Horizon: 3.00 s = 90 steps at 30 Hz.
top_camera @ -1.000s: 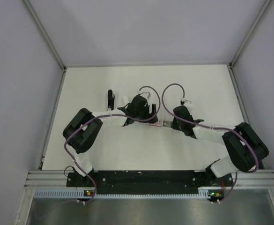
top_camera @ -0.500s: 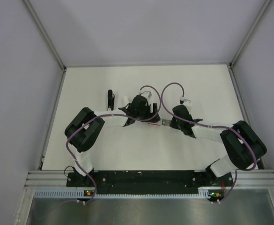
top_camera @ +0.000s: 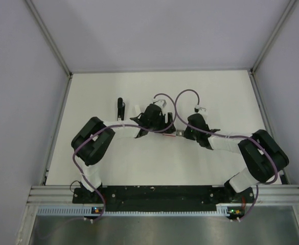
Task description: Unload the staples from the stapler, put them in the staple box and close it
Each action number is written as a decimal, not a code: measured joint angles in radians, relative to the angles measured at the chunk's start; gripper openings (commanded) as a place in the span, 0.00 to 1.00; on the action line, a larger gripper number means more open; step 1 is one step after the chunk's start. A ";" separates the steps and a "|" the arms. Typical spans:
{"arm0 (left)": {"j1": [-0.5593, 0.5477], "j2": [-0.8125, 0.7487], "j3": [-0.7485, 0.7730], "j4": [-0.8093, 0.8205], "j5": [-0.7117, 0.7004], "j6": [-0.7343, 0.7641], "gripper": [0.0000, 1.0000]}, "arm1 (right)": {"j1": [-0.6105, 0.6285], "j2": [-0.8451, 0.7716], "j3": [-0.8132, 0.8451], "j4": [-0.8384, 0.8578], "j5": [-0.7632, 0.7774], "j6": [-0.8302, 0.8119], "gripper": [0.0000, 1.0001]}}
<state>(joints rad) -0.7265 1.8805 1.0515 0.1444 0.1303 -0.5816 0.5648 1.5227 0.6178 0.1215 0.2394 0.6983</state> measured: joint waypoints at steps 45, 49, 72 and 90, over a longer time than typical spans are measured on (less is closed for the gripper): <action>-0.055 0.011 0.009 0.016 -0.014 -0.041 0.80 | 0.035 -0.060 0.064 -0.114 0.037 -0.019 0.18; -0.055 0.011 0.009 0.016 -0.014 -0.042 0.80 | 0.035 -0.066 0.063 -0.131 0.056 -0.027 0.18; -0.055 0.011 0.009 0.016 -0.013 -0.045 0.80 | 0.035 -0.152 0.028 -0.220 0.092 -0.105 0.29; -0.122 0.080 0.107 -0.018 -0.004 -0.039 0.77 | 0.028 -0.152 0.028 -0.228 0.080 -0.116 0.29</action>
<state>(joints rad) -0.8486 1.9602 1.1584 0.1268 0.1261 -0.6209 0.5926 1.3705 0.6456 -0.1062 0.3195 0.5827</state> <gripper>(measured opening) 0.772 0.287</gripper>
